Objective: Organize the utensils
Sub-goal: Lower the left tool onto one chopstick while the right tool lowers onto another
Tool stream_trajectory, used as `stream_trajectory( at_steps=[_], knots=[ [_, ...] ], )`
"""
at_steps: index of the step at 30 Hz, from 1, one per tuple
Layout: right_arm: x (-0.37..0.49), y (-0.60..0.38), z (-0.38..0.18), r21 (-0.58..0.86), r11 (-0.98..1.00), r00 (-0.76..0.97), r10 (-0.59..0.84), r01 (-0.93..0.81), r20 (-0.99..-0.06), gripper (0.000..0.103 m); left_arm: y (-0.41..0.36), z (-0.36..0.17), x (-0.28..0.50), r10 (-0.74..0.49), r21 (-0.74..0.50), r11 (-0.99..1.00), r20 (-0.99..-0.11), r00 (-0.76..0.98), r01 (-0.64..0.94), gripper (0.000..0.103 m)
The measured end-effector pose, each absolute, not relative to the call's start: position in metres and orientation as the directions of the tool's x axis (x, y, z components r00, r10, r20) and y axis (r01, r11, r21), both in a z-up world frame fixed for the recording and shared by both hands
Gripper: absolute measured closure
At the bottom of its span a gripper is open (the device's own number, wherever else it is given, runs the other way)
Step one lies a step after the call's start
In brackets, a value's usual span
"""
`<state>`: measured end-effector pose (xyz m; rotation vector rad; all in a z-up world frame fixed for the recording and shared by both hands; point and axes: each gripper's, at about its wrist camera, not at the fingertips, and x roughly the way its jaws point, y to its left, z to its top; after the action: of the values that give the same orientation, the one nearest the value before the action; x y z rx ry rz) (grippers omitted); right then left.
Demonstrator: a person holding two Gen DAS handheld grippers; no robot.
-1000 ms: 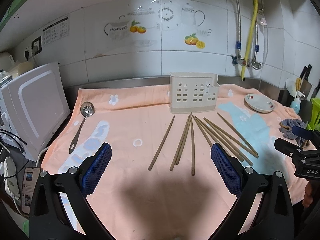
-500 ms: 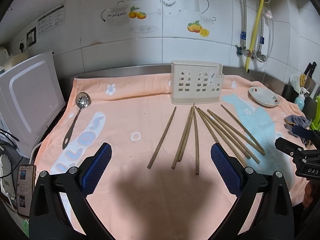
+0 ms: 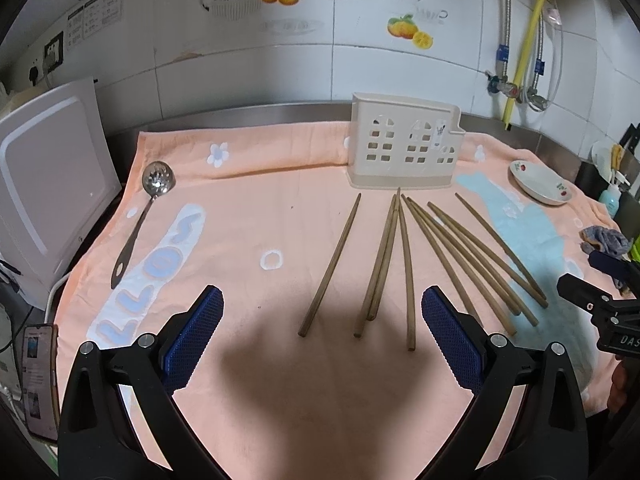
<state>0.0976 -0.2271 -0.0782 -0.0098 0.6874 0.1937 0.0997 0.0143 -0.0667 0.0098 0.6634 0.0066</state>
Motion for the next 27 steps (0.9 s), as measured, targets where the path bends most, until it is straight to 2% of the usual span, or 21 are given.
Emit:
stream_trajectory(
  at_steps=[20, 27],
  knots=[
    [0.138, -0.233, -0.102, 0.061, 0.979, 0.700, 0.180, -0.193, -0.691, 0.007, 0.024, -0.099, 0.152, -0.064, -0.023, 0.997, -0.710, 0.702, 0.068, 0.005],
    [0.152, -0.237, -0.109, 0.072, 0.977, 0.675, 0.192, -0.202, -0.712, 0.007, 0.028, -0.107, 0.169, -0.067, 0.001, 0.995, -0.727, 0.684, 0.098, 0.006]
  ],
)
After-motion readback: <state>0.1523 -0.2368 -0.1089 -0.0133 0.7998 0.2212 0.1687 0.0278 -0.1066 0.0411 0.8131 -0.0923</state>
